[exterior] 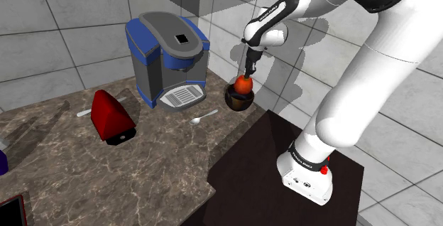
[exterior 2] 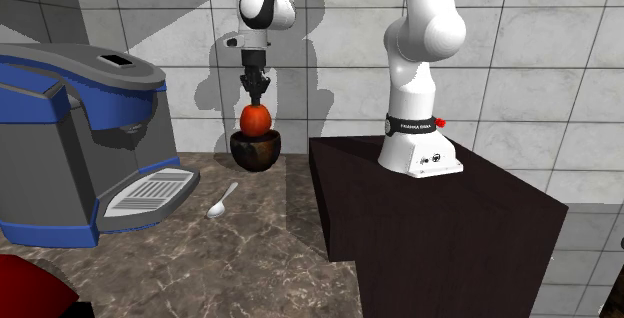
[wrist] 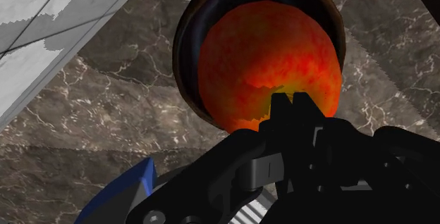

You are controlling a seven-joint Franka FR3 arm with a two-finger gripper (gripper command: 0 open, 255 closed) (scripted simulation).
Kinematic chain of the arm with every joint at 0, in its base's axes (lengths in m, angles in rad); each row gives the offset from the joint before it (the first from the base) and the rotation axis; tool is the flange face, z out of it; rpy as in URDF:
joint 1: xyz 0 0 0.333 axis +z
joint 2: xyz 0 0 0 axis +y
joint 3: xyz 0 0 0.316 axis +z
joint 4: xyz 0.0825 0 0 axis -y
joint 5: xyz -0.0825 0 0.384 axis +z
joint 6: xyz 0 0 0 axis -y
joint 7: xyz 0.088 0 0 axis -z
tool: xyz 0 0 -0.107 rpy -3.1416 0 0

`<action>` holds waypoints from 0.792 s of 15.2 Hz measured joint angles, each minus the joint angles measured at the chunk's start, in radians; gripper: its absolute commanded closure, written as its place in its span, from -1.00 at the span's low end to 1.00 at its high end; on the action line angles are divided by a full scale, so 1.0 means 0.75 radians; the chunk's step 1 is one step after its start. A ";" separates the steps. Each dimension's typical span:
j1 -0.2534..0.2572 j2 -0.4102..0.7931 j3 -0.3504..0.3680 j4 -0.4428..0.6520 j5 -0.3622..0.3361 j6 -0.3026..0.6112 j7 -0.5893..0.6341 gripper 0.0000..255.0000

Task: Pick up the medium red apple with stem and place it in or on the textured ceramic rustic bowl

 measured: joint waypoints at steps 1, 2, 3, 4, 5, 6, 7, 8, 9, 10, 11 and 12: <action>0.000 0.001 0.000 -0.001 0.001 0.002 -0.001 1.00; 0.000 0.002 0.000 -0.001 0.002 0.002 -0.001 1.00; 0.000 0.002 0.000 -0.001 0.002 0.003 -0.002 1.00; 0.000 0.002 0.000 -0.001 0.002 0.003 -0.002 -1.00; 0.000 0.002 0.000 -0.001 0.002 0.003 -0.002 -1.00; 0.000 0.002 0.000 -0.001 0.002 0.003 -0.002 -1.00; 0.000 0.002 0.000 -0.001 0.002 0.003 -0.002 -1.00; 0.000 0.002 0.000 -0.001 0.002 0.003 -0.002 -1.00; 0.000 0.002 0.000 -0.001 0.002 0.003 -0.002 -1.00; 0.000 0.002 0.000 -0.001 0.002 0.003 -0.002 -1.00; 0.000 -0.017 -0.001 0.004 -0.014 -0.017 0.011 -1.00; 0.001 -0.042 -0.001 0.021 -0.036 -0.054 0.029 -1.00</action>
